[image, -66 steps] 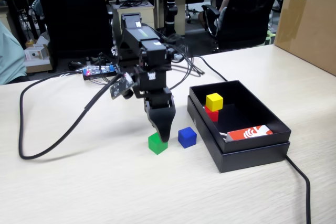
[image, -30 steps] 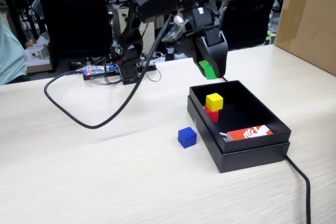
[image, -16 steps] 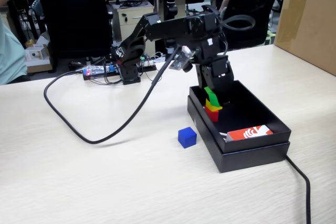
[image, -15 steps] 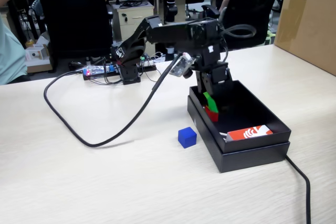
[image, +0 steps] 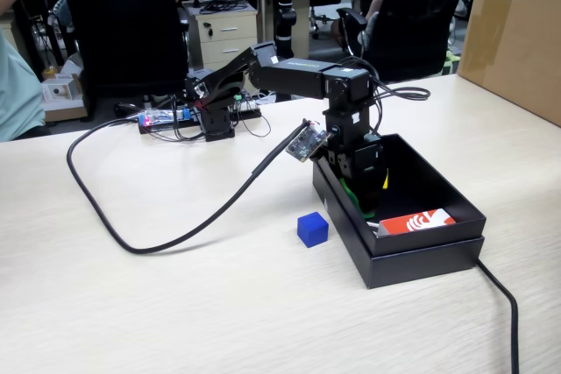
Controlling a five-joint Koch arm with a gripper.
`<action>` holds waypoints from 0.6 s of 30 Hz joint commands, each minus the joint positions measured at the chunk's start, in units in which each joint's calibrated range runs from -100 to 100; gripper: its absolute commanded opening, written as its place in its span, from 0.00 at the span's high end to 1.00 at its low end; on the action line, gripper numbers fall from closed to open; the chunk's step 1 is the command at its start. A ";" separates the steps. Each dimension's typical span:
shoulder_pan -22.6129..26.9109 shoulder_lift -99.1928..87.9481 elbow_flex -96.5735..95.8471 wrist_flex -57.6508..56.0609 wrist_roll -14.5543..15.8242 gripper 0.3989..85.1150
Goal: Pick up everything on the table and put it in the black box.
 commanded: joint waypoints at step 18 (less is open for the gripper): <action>-7.18 -38.67 -6.08 -1.80 -5.76 0.52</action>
